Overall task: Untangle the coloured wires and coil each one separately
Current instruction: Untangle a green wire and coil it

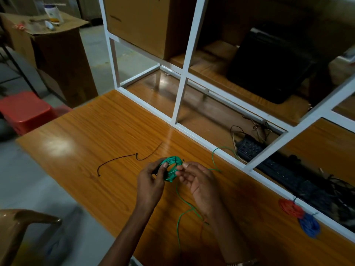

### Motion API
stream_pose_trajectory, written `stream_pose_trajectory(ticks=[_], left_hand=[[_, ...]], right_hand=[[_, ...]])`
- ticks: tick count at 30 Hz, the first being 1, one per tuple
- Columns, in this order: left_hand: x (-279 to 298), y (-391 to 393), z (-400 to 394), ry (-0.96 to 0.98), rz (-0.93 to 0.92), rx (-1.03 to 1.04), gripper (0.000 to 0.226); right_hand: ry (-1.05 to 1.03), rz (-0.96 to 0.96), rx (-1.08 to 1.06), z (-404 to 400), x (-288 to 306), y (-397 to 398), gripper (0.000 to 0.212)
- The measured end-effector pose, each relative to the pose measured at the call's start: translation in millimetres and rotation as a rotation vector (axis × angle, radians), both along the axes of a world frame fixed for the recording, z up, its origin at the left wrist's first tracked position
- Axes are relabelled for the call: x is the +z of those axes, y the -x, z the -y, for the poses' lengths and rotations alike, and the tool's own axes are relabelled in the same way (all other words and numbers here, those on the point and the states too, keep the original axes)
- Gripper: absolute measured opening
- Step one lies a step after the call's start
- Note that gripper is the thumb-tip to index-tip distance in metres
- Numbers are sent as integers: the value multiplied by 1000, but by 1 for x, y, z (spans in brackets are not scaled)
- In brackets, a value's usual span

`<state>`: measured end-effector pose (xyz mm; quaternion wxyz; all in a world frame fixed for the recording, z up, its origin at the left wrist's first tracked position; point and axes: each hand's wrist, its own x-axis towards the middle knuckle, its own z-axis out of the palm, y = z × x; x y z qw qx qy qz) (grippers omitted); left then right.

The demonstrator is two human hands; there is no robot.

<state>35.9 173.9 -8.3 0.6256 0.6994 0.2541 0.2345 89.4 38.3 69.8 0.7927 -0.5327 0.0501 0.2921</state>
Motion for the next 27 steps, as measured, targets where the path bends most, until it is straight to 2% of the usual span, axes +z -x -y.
stream_pose_trajectory(ticks=[4, 8, 14, 19, 23, 27], left_hand=[[1, 4, 9, -7, -15, 34, 24], [0, 9, 12, -40, -12, 42, 23], [8, 11, 16, -39, 42, -25, 21], [17, 10, 7, 37, 121, -141, 22], [23, 6, 13, 106, 168, -180, 22], [21, -1, 21, 175, 172, -203, 23]], right_hand=[[-39, -12, 21, 14, 4, 4, 12], [63, 25, 21, 12, -2, 10, 12], [90, 83, 12, 7, -6, 4, 3], [105, 224, 9, 11, -9, 1, 14], [81, 260, -56, 12, -11, 0, 13], [178, 325, -132, 13, -18, -3, 11]])
